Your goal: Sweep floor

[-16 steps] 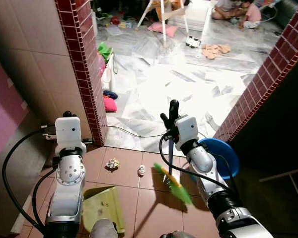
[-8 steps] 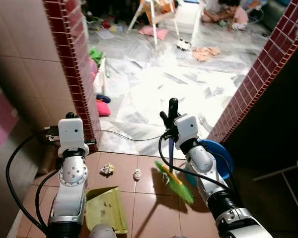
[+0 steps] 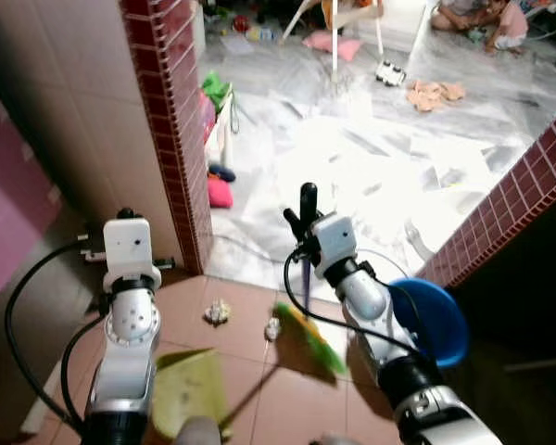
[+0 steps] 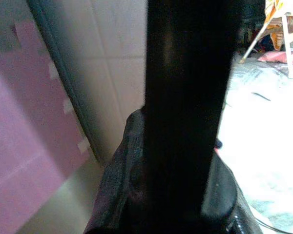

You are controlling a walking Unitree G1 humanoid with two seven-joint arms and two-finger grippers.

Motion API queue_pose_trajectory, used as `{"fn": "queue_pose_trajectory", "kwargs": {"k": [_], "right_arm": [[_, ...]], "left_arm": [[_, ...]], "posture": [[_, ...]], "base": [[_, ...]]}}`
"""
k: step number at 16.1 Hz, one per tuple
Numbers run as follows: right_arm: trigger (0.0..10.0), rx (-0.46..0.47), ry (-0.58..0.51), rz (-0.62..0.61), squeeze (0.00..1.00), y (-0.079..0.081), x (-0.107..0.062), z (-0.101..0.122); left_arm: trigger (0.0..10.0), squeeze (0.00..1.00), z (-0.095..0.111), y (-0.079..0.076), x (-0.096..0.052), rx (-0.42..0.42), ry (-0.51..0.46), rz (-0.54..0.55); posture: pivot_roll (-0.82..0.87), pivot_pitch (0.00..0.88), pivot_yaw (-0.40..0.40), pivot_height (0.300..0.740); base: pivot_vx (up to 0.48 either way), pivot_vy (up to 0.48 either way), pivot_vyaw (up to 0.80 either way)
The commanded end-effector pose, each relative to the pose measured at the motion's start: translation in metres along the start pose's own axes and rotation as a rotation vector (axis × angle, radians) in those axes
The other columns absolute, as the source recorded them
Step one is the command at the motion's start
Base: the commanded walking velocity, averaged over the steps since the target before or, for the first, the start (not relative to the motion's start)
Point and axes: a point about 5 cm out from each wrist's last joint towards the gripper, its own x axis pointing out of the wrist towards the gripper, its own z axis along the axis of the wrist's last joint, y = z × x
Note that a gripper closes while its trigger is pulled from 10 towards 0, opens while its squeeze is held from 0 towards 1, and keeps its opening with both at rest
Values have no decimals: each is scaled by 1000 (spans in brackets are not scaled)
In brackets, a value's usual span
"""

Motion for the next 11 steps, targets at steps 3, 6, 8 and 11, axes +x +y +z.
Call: {"fn": "queue_pose_trajectory", "kwargs": {"k": [3, 6, 8, 11], "right_arm": [[10000, -30, -36, -18, 0, -10, 1, 8], [10000, -13, -37, -25, 0, -10, 1, 7], [10000, 20, -31, -27, 0, -7, 0, 6], [10000, 151, 1, -56, 0, -5, 0, 1]], "left_arm": [[10000, 0, 9, -6, 1, -22, -40, 0], [10000, 0, 8, -6, 0, -12, -34, 7], [10000, 0, 5, -6, -1, 0, -25, 14], [10000, 0, -2, -3, -4, 14, -17, 49]], "posture": [[52, 0, -64, 740], [53, 0, -68, 740], [53, 0, -70, 740], [49, 0, -71, 740]], "base": [[0, 0, 0], [0, 0, 0], [0, 0, 0], [0, 0, 0]]}}
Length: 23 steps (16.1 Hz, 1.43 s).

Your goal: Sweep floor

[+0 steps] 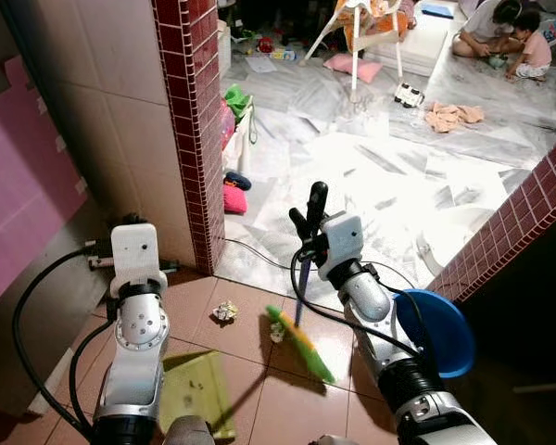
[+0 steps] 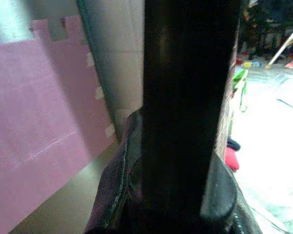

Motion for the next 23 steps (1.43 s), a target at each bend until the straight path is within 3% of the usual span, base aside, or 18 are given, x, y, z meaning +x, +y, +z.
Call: {"fn": "queue_pose_trajectory", "kwargs": {"k": [1, 6, 10, 13, 16, 19, 21, 23], "right_arm": [[10000, 50, -27, -15, 0, -4, 3, 7], [10000, 192, 40, 133, 0, 9, -1, 0], [10000, 291, 74, 141, 0, 4, 0, 3], [10000, 310, 95, 136, 0, -1, -5, 7], [10000, 381, 110, 88, 0, -10, -4, 15], [10000, 455, 67, -5, 0, -22, 6, 30], [10000, 397, 35, -51, 0, -29, 9, 36], [10000, 268, 7, -100, 0, -39, 10, 44]], "left_arm": [[10000, 0, 6, 0, 1, -6, -38, 10], [10000, 0, 3, 0, 1, 13, -36, 48], [10000, 0, 4, -4, 3, 24, -53, 39], [10000, 0, 8, -6, 6, 39, -96, 45], [10000, 0, 15, -15, 16, 12, -131, 16], [10000, 0, 32, -42, 25, -33, -176, -50], [10000, 0, 36, -50, 25, -46, -187, -74], [10000, 0, 37, -57, 24, -62, -187, -106]], "posture": [[47, 0, -72, 740], [42, 0, -77, 740], [26, 0, -90, 740], [6, 51, -116, 740], [-5, 86, -127, 740], [-9, 110, -129, 740], [-6, 104, -123, 740], [-9, 100, -121, 740]], "base": [[0, 0, 0], [0, 0, 0], [0, 0, 0], [0, 0, 0], [0, 0, 0], [0, 0, 0], [0, 0, 0], [0, 0, 0]]}}
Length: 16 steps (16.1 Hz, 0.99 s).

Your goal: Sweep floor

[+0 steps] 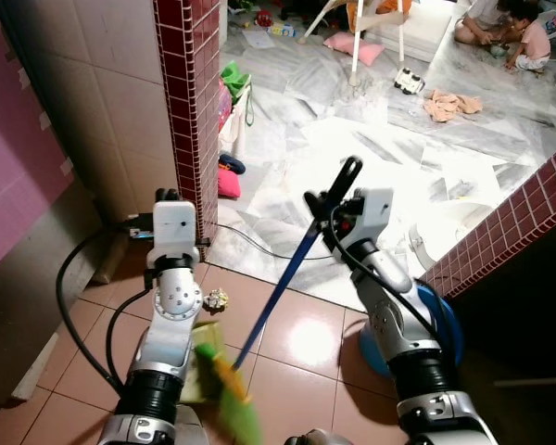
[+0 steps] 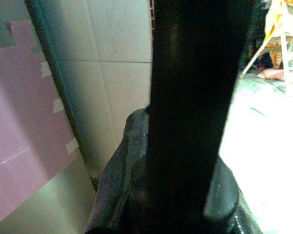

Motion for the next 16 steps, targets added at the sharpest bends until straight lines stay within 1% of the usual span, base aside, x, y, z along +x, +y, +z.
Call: {"fn": "queue_pose_trajectory", "kwargs": {"k": [1, 2, 3, 4, 6, 7, 8, 9, 11, 12, 13, 14, 15, 16], "right_arm": [[10000, -96, -70, -32, 0, -9, 1, 20], [10000, -158, -86, -33, 0, -11, 3, 26], [10000, -182, -101, -40, 0, -13, 4, 31], [10000, -199, -107, -61, 0, -18, 7, 35], [10000, -212, -109, -76, 0, -22, 8, 36], [10000, -243, -113, -77, 0, -23, 8, 36], [10000, -254, -110, -80, 0, -23, 8, 35], [10000, -258, -108, -87, 0, -24, 8, 33], [10000, -260, -78, -81, 0, -19, 7, 23], [10000, -228, -29, -74, 0, -17, 6, 11], [10000, -174, 8, -69, 0, -15, 5, 4], [10000, -96, 45, -48, 0, -11, 5, -4], [10000, -75, 51, -41, 0, -10, 5, -5], [10000, 34, 62, 24, 0, -1, 5, -6]], "left_arm": [[10000, 0, 16, -9, 6, -40, -69, -31], [10000, 0, 15, -9, 7, -37, -68, -30], [10000, 0, 15, -8, 8, -37, -69, -30], [10000, 0, 13, -7, 9, -37, -63, -36], [10000, 0, 12, -7, 9, -36, -57, -47], [10000, 0, 12, -7, 9, -37, -56, -57], [10000, 0, 12, -7, 10, -37, -55, -59], [10000, 0, 12, -7, 10, -36, -55, -60], [10000, 0, 8, -5, 10, -18, -40, -58], [10000, 0, 7, -6, 10, -9, -31, -54], [10000, 0, 6, -6, 10, -1, -26, -49], [10000, 0, 5, -6, 10, 9, -27, -43], [10000, 0, 5, -6, 10, 11, -27, -42], [10000, 0, 4, -6, 10, 6, -21, -48]], "posture": [[-8, 100, -121, 740], [-7, 100, -121, 740], [-8, 101, -121, 740], [-8, 100, -120, 740], [-4, 93, -120, 740], [-4, 93, -120, 740], [-3, 94, -120, 740], [-4, 95, -120, 740], [-7, 97, -118, 740], [-6, 97, -117, 740], [-3, 97, -116, 740], [-3, 97, -116, 740], [-3, 97, -116, 740], [-3, 94, -114, 740]], "base": [[0, 0, 0], [0, 0, 0], [0, 0, 0], [0, 0, 0], [0, 0, 0], [0, 0, 0], [0, 0, 0], [0, 0, 0], [0, 0, 0], [0, 0, 0], [0, 0, 0], [0, 0, 0], [0, 0, 0], [0, 0, 0]]}}
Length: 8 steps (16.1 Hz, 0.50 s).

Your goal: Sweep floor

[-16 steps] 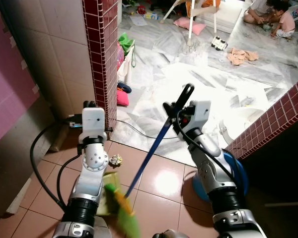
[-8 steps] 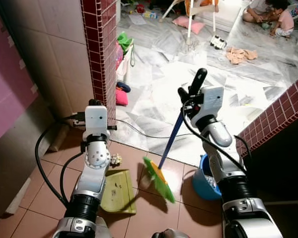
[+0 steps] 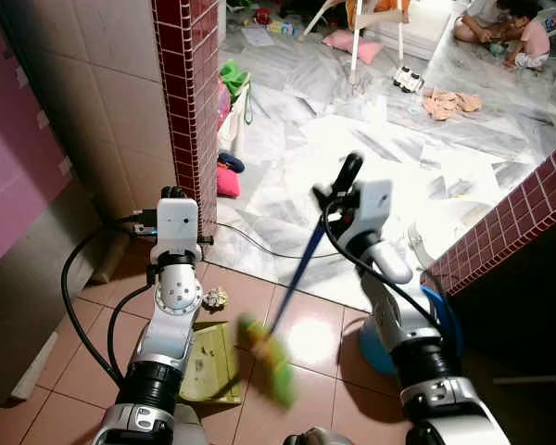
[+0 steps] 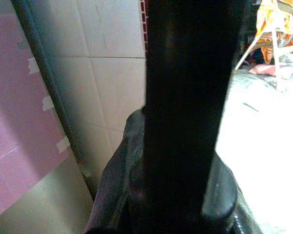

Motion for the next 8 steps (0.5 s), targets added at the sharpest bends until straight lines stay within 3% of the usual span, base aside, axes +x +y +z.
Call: {"fn": "queue_pose_trajectory", "kwargs": {"k": [1, 4, 8], "right_arm": [[10000, 104, -18, 45, 0, 4, 0, 4], [10000, 246, -39, 112, 0, 12, 1, 13], [10000, 329, -48, 176, 0, 17, -1, 21]], "left_arm": [[10000, 0, 8, -6, 4, -5, -29, -21], [10000, 0, 7, -7, 5, -4, -25, -24], [10000, 0, 7, -9, 4, -17, -17, -18]], "posture": [[-4, 92, -113, 740], [-11, 90, -112, 740], [-18, 92, -113, 740]], "base": [[0, 0, 0], [0, 0, 0], [0, 0, 0]]}}
